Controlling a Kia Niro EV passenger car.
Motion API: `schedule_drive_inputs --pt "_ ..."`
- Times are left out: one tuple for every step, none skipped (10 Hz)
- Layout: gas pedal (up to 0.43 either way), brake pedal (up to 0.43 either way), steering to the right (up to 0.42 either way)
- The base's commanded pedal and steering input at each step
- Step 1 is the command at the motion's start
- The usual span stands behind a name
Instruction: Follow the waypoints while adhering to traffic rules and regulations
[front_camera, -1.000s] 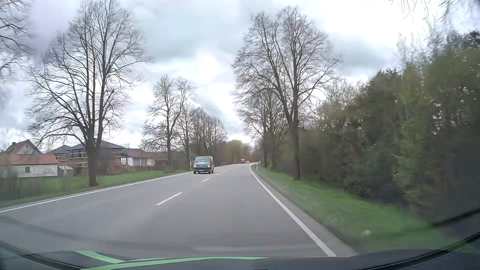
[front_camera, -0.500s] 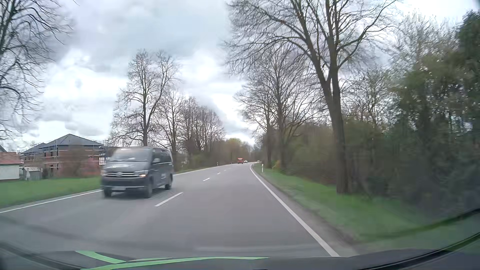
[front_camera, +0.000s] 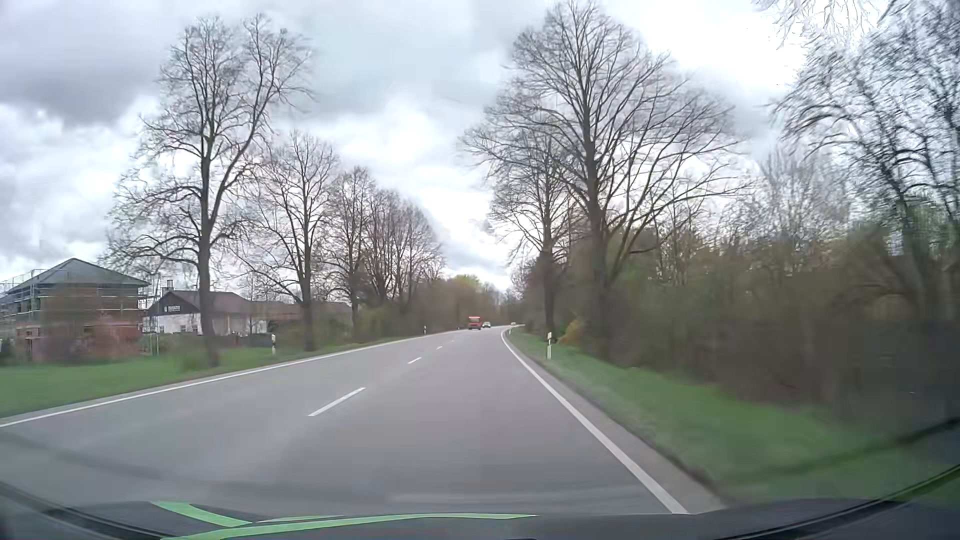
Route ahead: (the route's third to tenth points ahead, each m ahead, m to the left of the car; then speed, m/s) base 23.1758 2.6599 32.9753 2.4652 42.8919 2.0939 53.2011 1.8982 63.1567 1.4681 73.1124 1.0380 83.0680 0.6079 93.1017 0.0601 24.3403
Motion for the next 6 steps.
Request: schedule_drive_inputs --pt "0.22 0.0 0.003" --pt "0.22 0.0 0.003" --pt "0.22 0.0 0.003" --pt "0.22 0.0 0.004" --pt "0.22 0.0 0.004" --pt "0.209 0.0 0.004"
